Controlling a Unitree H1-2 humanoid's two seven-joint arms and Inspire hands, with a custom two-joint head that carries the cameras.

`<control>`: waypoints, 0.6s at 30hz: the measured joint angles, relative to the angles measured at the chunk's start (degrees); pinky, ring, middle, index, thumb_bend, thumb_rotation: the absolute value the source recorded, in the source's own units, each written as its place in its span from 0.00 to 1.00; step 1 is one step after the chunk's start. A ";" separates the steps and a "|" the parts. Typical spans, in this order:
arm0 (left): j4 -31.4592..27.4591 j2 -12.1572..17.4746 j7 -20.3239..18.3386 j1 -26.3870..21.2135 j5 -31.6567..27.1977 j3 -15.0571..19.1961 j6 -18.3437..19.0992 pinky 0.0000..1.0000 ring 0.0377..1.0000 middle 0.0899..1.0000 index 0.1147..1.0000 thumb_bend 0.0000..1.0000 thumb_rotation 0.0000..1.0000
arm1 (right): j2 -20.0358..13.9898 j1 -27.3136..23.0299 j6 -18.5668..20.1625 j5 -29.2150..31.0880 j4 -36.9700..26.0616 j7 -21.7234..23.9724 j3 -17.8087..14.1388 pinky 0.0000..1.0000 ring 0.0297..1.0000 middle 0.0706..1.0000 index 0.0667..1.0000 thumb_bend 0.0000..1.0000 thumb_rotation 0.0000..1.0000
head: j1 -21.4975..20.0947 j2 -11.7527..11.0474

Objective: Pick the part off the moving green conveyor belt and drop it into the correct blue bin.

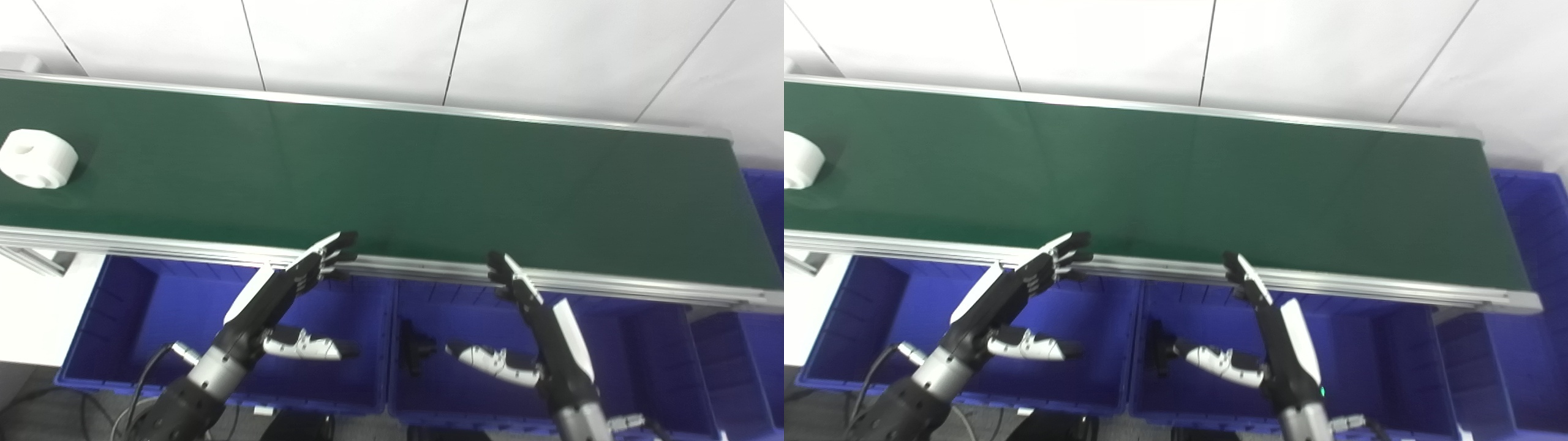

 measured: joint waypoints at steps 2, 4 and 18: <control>0.18 0.01 0.00 -0.30 -0.08 -0.03 -0.18 0.77 0.88 0.94 0.89 0.64 0.31 | 0.13 -0.02 0.00 -0.13 0.00 0.00 0.06 0.82 0.87 0.87 0.92 0.76 0.25 | -0.09 0.00; 0.68 0.16 -0.01 -0.45 -0.20 0.15 -0.59 0.77 0.89 0.94 0.89 0.63 0.31 | 0.36 -0.03 0.00 -0.85 0.02 0.00 0.22 0.82 0.86 0.87 0.92 0.75 0.25 | -1.24 -0.26; 3.40 2.73 -0.30 0.95 -2.58 1.03 -4.50 0.76 0.88 0.93 0.89 0.63 0.30 | 2.12 1.21 -0.41 -4.64 2.61 -1.38 2.77 0.78 0.86 0.89 0.92 0.77 0.24 | -2.12 -10.89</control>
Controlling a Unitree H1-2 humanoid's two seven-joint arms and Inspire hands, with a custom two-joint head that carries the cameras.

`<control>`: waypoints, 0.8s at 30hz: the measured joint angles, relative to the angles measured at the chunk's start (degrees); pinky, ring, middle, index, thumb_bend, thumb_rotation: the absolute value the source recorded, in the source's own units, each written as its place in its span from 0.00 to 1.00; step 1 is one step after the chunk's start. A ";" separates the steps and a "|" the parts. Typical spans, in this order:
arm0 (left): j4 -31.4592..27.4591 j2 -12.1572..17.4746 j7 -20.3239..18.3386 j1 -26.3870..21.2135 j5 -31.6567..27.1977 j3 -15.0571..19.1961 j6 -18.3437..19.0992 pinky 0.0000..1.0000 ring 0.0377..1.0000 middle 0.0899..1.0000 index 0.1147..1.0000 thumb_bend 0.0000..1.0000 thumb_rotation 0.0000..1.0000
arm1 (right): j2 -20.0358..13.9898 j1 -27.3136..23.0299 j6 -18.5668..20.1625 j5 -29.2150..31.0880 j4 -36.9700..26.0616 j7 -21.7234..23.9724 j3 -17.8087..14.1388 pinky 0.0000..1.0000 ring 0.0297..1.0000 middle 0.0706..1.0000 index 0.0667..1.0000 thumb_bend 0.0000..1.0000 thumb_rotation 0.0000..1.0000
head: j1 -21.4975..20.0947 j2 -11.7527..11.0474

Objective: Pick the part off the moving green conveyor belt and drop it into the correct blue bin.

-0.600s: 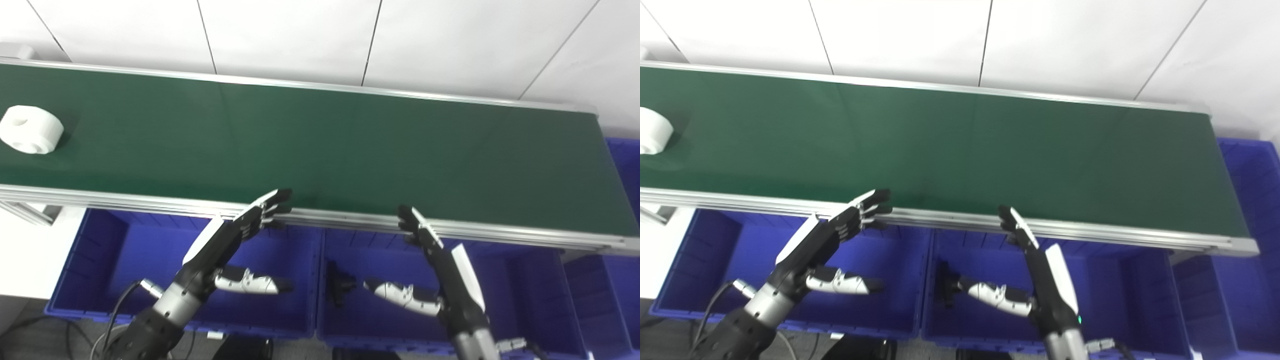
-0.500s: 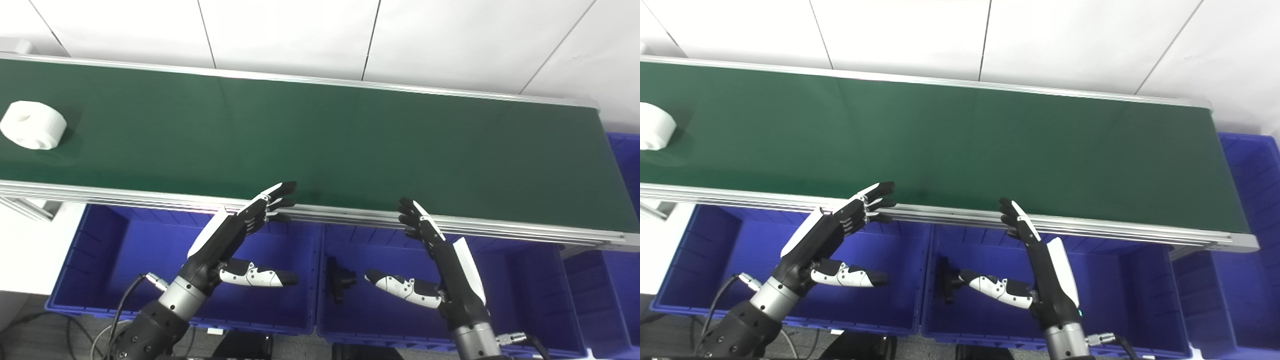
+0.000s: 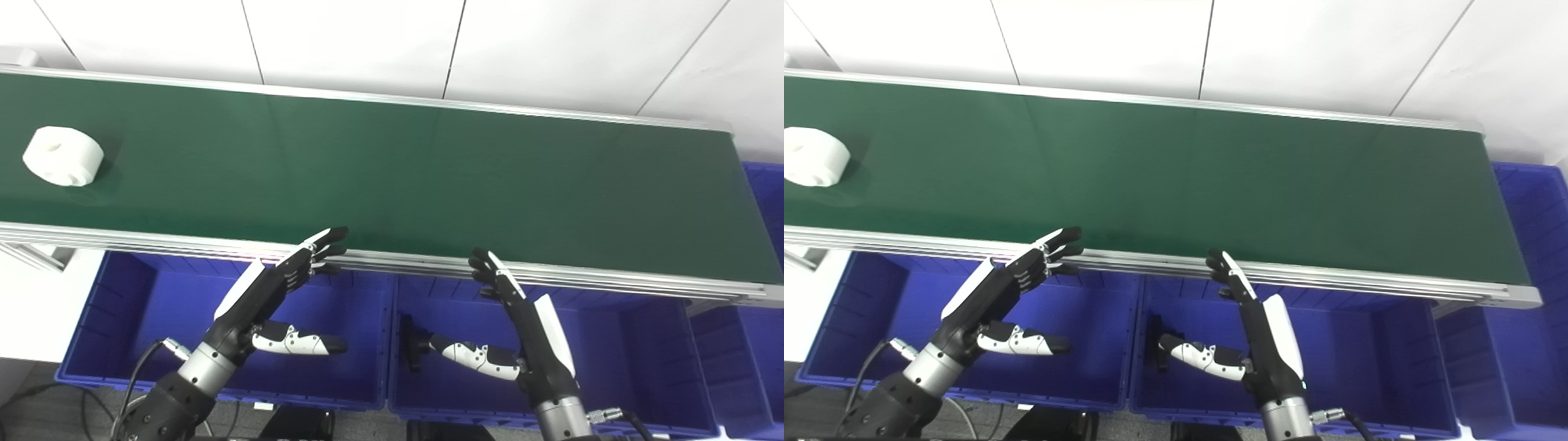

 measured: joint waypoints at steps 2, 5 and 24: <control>0.62 -0.02 0.11 0.70 0.15 0.03 -0.82 0.75 0.87 0.92 0.88 0.64 0.30 | -0.06 0.37 -0.40 -0.02 0.73 -0.42 0.56 0.78 0.85 0.89 0.92 0.76 0.25 | 0.36 -0.71; 0.78 -0.03 0.22 1.29 0.25 0.03 -1.58 0.76 0.87 0.92 0.88 0.64 0.28 | -0.40 0.90 -0.44 -0.01 1.85 -0.47 0.93 0.77 0.85 0.89 0.92 0.77 0.25 | 1.32 -2.47; 3.12 0.10 0.34 1.58 2.54 0.09 -2.86 0.69 0.82 0.88 0.85 0.69 0.19 | -2.21 -0.54 -5.93 1.04 8.39 -1.57 1.47 0.70 0.80 0.85 0.90 0.79 0.19 | 5.37 -10.73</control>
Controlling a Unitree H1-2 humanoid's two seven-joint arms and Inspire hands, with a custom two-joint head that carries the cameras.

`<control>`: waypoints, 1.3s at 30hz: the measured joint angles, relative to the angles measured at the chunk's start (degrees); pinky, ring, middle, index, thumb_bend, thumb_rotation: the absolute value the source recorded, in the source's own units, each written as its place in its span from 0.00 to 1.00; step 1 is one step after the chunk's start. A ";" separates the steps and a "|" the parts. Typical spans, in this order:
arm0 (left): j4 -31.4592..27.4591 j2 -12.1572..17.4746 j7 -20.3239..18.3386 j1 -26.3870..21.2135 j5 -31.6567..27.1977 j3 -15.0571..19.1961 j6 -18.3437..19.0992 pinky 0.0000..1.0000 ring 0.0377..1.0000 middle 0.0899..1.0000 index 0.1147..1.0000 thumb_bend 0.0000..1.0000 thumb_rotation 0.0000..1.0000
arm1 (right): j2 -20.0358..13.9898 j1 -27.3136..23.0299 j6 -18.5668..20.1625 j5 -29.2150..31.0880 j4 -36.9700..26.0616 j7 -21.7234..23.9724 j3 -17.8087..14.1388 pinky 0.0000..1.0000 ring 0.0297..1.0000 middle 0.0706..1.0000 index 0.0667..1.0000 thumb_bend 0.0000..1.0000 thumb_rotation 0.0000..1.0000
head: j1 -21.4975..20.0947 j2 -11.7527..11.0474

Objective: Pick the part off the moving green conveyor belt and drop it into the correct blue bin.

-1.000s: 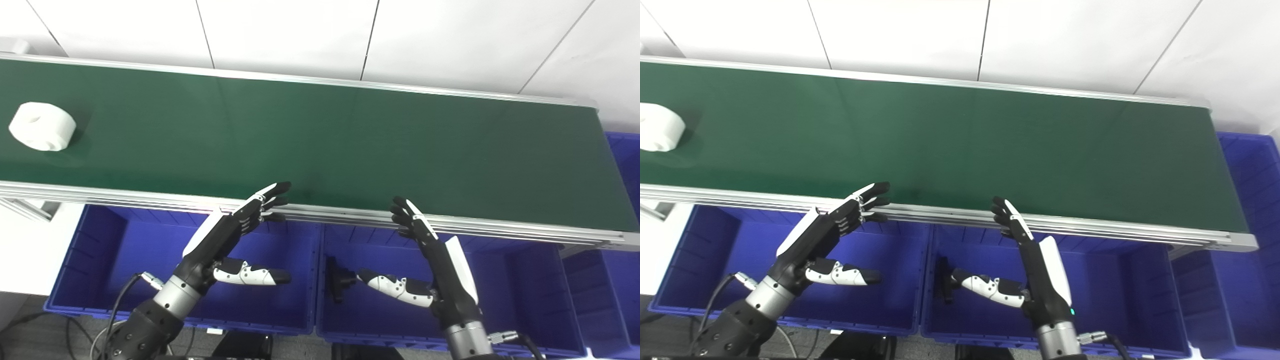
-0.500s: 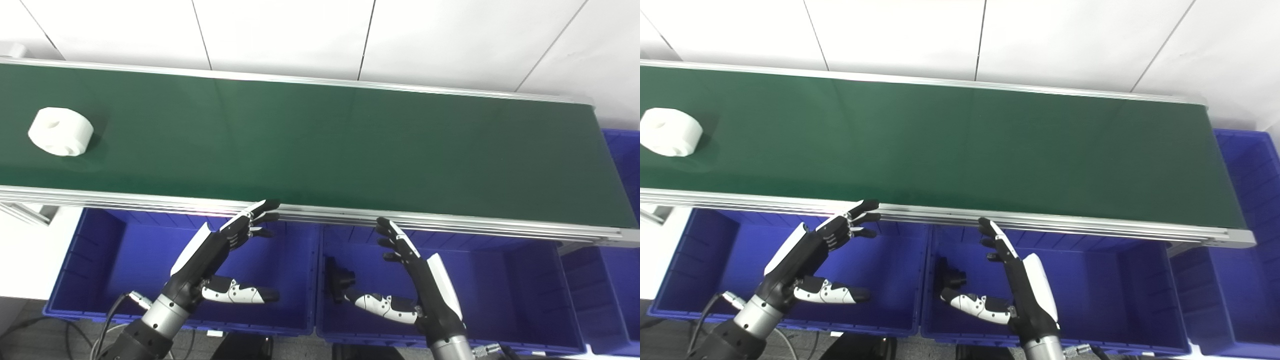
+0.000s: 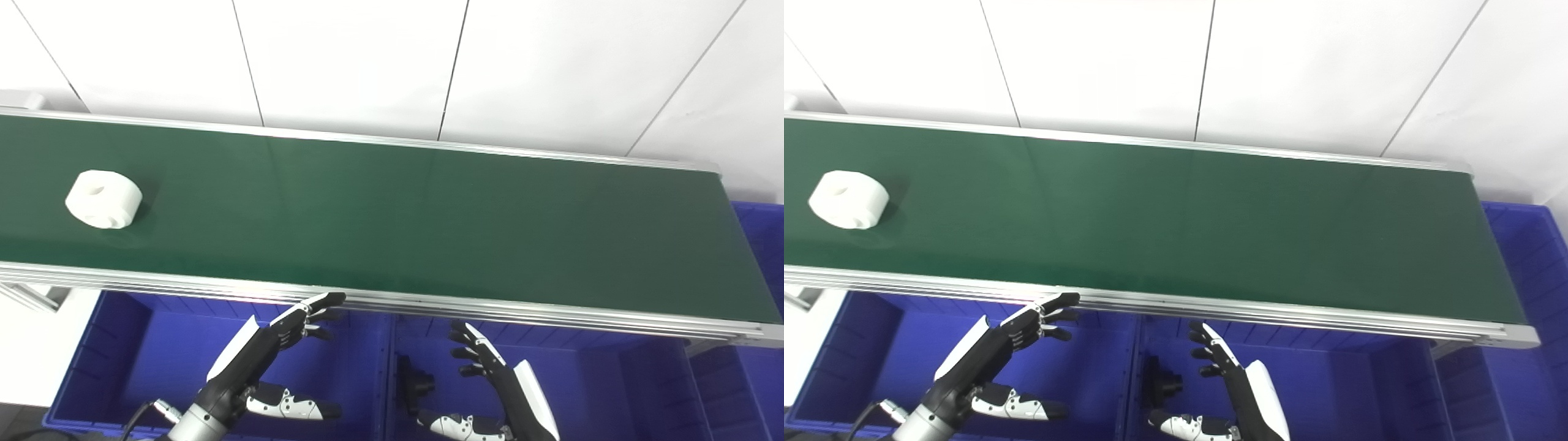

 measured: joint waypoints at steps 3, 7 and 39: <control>0.82 0.13 -0.01 -0.34 0.04 -0.03 -0.14 0.69 0.82 0.87 0.85 0.70 0.20 | 0.03 -0.23 -0.82 0.12 0.79 -0.04 -0.03 0.72 0.81 0.85 0.90 0.80 0.20 | 1.22 -0.79; 1.48 0.11 -0.01 -0.49 0.07 -0.18 -0.38 0.69 0.83 0.88 0.85 0.70 0.21 | 0.03 -0.24 -0.85 0.12 1.16 -0.32 -0.24 0.74 0.81 0.85 0.90 0.80 0.18 | 2.37 -0.70; -17.69 -1.30 6.36 -7.09 -1.08 11.68 7.72 0.62 0.73 0.79 0.74 0.90 0.20 | -3.24 -1.33 -7.23 4.94 5.42 -1.27 -2.73 0.90 0.92 0.92 0.99 0.77 0.10 | 28.03 -9.84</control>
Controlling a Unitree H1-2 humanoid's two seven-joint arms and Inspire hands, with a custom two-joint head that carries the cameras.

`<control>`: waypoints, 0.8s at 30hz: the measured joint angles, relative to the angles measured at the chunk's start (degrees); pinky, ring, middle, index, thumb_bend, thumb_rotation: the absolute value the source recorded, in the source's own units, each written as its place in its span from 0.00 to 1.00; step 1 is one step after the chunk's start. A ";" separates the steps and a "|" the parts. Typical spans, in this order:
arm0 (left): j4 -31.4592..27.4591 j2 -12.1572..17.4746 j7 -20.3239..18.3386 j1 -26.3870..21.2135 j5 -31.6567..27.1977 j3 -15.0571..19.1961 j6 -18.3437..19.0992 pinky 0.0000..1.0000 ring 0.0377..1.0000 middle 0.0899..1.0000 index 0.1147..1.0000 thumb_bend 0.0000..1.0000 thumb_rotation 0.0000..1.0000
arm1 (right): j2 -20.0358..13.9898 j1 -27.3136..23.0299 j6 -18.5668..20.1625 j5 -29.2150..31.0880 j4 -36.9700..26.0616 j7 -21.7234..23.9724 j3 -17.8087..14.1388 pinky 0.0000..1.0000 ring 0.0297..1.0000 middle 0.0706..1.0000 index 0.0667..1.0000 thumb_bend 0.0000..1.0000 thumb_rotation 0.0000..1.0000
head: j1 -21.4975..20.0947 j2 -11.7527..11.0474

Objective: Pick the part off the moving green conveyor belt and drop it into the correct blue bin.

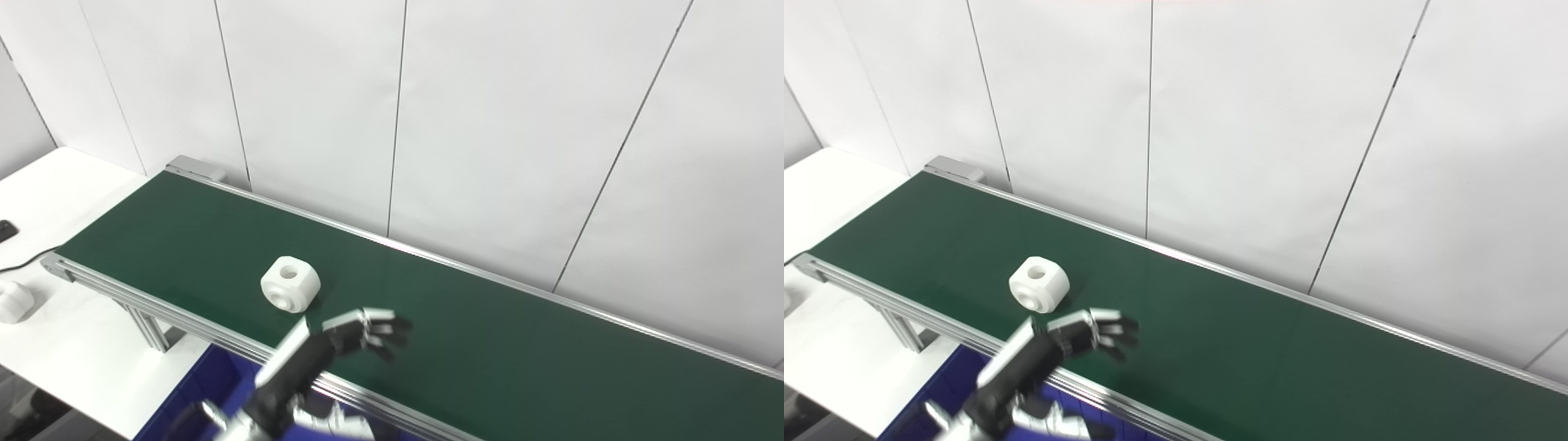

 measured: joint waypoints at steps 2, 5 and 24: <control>-0.61 1.95 0.07 -2.19 1.74 1.97 1.76 0.65 0.77 0.82 0.77 0.88 0.22 | 0.02 0.01 -0.19 0.02 0.10 0.00 -0.01 0.90 0.92 0.92 0.99 0.77 0.10 | 0.26 0.09; 0.01 3.75 0.11 -6.31 4.65 3.88 3.06 0.71 0.82 0.88 0.84 0.79 0.23 | 0.02 -0.16 -0.26 0.10 0.31 -0.01 -0.04 0.89 0.92 0.92 0.99 0.77 0.10 | 0.44 0.17; 20.27 12.97 -0.51 -22.63 23.76 0.03 11.99 0.78 0.90 0.95 0.89 0.77 0.15 | 0.07 -1.03 -2.63 0.71 1.32 -0.02 -0.01 0.87 0.89 0.90 0.96 0.78 0.15 | -2.98 2.28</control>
